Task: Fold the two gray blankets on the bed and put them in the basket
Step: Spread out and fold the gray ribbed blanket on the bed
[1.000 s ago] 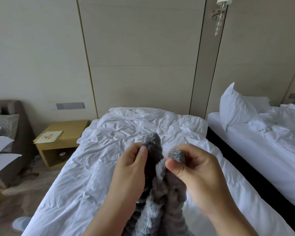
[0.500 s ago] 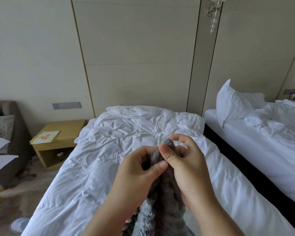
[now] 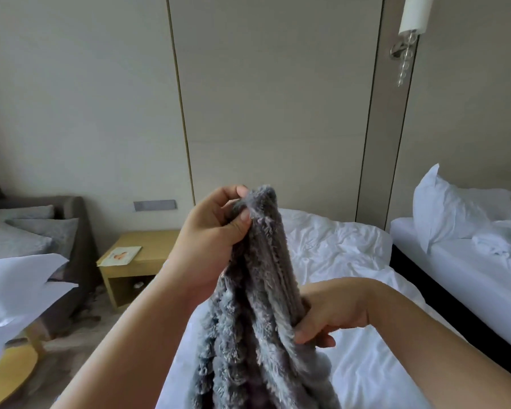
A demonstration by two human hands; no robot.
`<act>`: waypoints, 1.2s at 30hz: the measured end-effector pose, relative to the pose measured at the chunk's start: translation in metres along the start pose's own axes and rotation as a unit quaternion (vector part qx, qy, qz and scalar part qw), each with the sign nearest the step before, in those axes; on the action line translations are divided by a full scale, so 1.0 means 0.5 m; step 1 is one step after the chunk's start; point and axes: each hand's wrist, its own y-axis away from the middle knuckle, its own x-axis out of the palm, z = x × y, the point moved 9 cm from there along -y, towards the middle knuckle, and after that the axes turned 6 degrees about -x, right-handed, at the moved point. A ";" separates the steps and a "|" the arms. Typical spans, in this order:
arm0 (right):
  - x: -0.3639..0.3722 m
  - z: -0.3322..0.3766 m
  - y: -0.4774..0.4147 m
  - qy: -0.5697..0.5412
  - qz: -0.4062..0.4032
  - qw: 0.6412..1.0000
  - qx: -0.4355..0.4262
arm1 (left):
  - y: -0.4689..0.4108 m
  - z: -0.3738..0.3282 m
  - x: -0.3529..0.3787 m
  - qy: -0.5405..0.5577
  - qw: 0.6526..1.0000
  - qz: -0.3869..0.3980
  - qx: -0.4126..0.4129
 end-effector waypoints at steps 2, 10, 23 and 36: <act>-0.020 -0.011 -0.016 0.069 0.008 0.996 0.053 | -0.022 -0.036 -0.040 -0.023 0.999 -0.040 0.010; -0.306 0.263 0.077 0.238 -0.476 0.846 -0.020 | -0.101 -0.157 -0.149 -0.190 0.963 -0.192 -0.023; -0.275 0.512 0.155 0.195 -0.512 0.811 -0.204 | -0.194 -0.308 0.058 -0.691 0.676 -0.099 0.234; -0.223 0.065 -0.001 0.260 -0.205 0.933 0.143 | -0.216 -0.437 -0.095 -0.661 0.638 -0.241 0.314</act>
